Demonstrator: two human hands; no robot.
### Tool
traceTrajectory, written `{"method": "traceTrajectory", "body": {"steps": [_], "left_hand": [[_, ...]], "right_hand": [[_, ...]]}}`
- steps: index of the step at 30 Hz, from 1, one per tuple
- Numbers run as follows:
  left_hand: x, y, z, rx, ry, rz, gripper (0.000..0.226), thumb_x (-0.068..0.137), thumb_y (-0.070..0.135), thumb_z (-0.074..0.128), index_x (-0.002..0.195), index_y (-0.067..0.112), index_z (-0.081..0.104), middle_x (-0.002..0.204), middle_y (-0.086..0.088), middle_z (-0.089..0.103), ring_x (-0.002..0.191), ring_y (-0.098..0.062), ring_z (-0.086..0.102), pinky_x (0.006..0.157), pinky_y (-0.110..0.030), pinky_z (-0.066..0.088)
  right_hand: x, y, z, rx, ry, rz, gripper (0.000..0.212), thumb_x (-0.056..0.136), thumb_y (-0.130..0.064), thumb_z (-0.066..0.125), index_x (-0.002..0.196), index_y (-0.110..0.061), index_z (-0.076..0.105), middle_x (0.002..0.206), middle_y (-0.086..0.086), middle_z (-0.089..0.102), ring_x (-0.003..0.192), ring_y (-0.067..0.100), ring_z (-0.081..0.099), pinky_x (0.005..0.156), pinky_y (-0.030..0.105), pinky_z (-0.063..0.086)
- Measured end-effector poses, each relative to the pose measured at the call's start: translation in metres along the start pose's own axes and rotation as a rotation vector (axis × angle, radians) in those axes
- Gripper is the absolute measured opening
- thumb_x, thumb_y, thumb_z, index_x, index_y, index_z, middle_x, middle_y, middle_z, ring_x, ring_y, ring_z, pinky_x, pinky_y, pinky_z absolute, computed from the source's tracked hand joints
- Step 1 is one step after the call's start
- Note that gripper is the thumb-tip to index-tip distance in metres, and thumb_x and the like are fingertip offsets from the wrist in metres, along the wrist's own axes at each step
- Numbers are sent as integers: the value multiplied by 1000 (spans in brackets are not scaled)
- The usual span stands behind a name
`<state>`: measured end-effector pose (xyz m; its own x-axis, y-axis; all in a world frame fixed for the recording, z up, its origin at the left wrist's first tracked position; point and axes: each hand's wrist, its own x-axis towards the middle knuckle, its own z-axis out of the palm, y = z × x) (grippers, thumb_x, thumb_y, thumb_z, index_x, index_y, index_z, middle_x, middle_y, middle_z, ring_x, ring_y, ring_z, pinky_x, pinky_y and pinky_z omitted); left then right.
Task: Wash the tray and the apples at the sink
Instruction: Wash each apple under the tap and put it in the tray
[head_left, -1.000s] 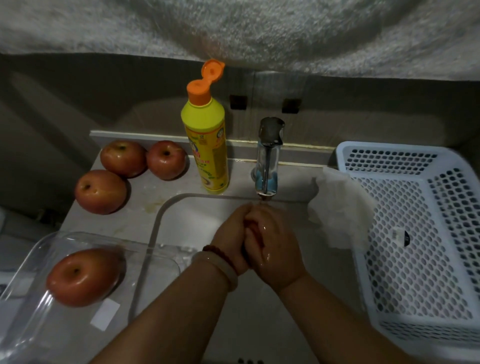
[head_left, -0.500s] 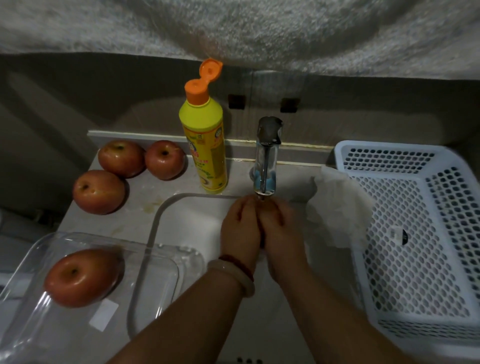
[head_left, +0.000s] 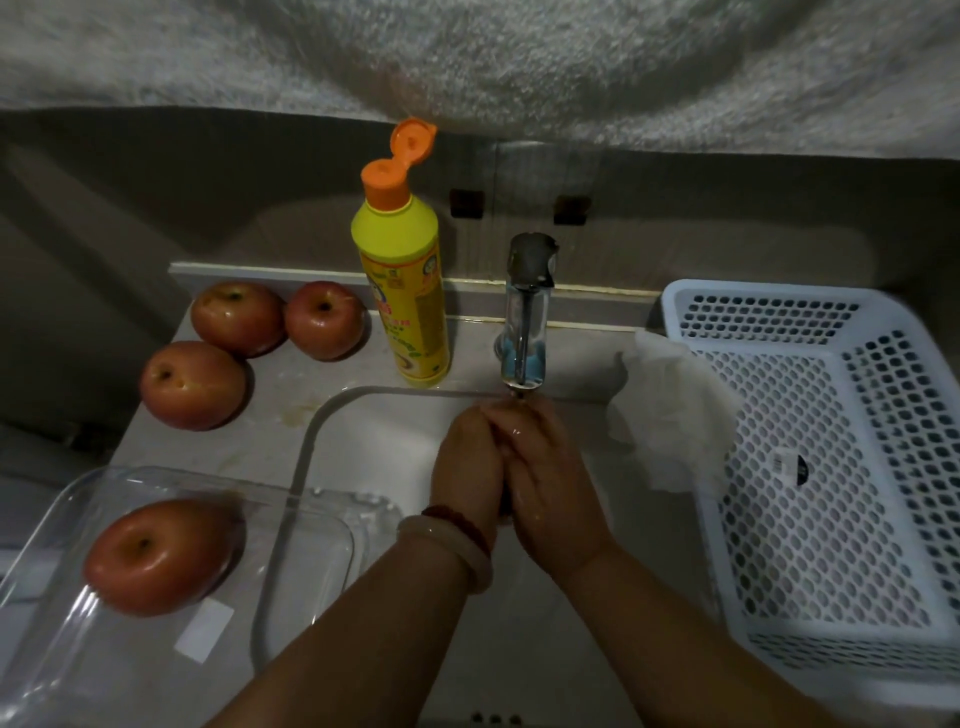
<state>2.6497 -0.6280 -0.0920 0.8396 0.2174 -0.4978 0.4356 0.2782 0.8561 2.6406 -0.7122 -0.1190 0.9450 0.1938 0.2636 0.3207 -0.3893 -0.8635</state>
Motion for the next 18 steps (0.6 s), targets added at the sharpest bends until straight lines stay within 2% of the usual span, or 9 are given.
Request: {"method": "traceTrajectory", "body": {"steps": [2,5,7,9,10,12,14,16,18], "left_hand": [[0,-3,-3,286,9,198,28,98,35,37,91,27,63,94,1,67,92,-16,63,90,-40,50],[-2,-9,-14,555,-108,415,21,100,31,38,113,26,55,115,2,53,98,8,49,90,-10,39],[-2,-14,-21,699,-163,573,24,100,26,40,121,24,51,116,6,47,99,15,42,85,1,30],[-3,-16,-24,733,-172,647,25,100,27,38,121,24,52,114,10,47,100,8,44,89,-5,33],[-5,-13,-21,723,-160,664,28,99,29,36,120,23,52,113,11,49,101,4,46,90,-8,35],[-7,-11,-14,580,-84,605,31,99,32,32,116,21,56,110,10,55,101,1,52,89,-7,38],[-4,2,-7,243,-34,266,34,102,32,33,106,19,64,100,1,67,98,-10,62,87,-15,47],[4,12,-9,-80,-130,-193,32,99,34,42,96,18,69,93,-9,71,92,-26,67,84,-34,54],[6,18,-15,-181,-225,-377,31,93,40,51,99,16,70,95,-11,72,93,-27,67,80,-38,52]], "right_hand": [[4,-16,2,326,126,297,27,96,-23,45,115,-22,64,121,2,63,114,13,59,96,24,45],[13,-28,-7,767,61,812,22,97,-33,50,107,-25,68,105,4,72,101,22,68,77,34,54],[16,-28,-16,931,-2,978,26,95,-37,53,107,-22,70,104,9,73,97,25,70,82,43,54],[17,-28,-18,1019,9,1032,28,92,-35,58,107,-16,71,104,12,73,97,27,70,83,45,55],[17,-28,-16,1017,17,1025,27,92,-34,58,108,-15,70,104,12,73,97,27,70,80,43,56],[16,-26,-8,872,51,864,21,94,-27,56,108,-18,70,103,9,73,99,24,69,78,40,57],[11,-25,-2,581,90,551,16,94,-21,57,100,-25,70,105,4,70,101,15,67,81,31,54],[3,-19,0,269,82,235,17,91,-25,55,104,-29,66,118,2,62,111,8,58,94,24,47],[-8,-7,1,-9,12,-7,32,91,-26,53,122,-24,59,135,2,51,129,16,45,109,27,35]]}}
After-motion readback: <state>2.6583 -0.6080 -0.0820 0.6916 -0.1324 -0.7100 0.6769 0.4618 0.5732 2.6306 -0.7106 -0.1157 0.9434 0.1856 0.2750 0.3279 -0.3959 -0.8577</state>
